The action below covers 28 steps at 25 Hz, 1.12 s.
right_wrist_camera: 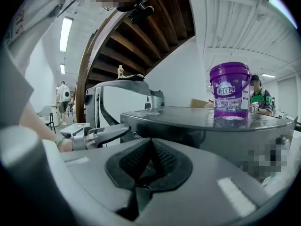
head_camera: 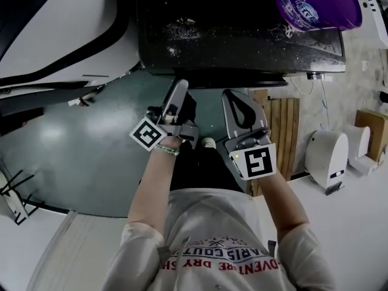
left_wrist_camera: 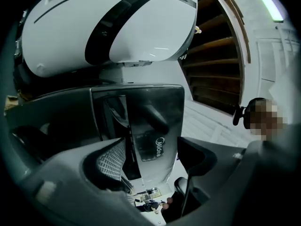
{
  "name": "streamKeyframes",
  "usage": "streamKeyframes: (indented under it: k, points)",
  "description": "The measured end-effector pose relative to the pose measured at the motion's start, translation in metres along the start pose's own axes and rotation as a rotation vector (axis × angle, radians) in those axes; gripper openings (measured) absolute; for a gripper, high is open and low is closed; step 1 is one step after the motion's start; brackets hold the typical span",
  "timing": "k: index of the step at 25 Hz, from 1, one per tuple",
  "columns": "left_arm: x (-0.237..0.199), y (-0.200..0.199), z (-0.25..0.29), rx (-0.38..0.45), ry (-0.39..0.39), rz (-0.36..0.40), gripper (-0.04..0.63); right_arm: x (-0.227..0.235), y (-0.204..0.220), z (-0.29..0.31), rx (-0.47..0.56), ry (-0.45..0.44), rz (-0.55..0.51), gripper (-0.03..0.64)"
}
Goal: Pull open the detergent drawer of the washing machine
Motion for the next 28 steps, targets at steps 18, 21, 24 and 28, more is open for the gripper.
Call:
streamKeyframes:
  k: [18,21,24,28]
  points:
    - [-0.004,-0.001,0.024,0.075,0.106,0.081,0.324,0.013,0.022,0.002,-0.023,-0.041,0.005,0.0]
    - [-0.005,0.0,0.022,0.066,0.101,0.064,0.314,0.012,0.025,0.002,-0.017,-0.04,0.013,0.0]
    - [-0.004,0.0,0.021,0.07,0.091,0.053,0.313,0.011,0.026,0.0,-0.013,-0.046,0.002,0.0]
    - [-0.002,0.003,0.016,0.095,0.087,0.051,0.311,0.01,0.025,-0.005,0.0,-0.046,0.001,0.0]
Point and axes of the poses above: the fingertips, and each gripper's own axes: z forward along the fingers, x to its right, y out of its underside, the point moved 9 cm from there along -z, backward along the fingers, and after that the axes turned 13 degrees about z, right-handed, at the moved point
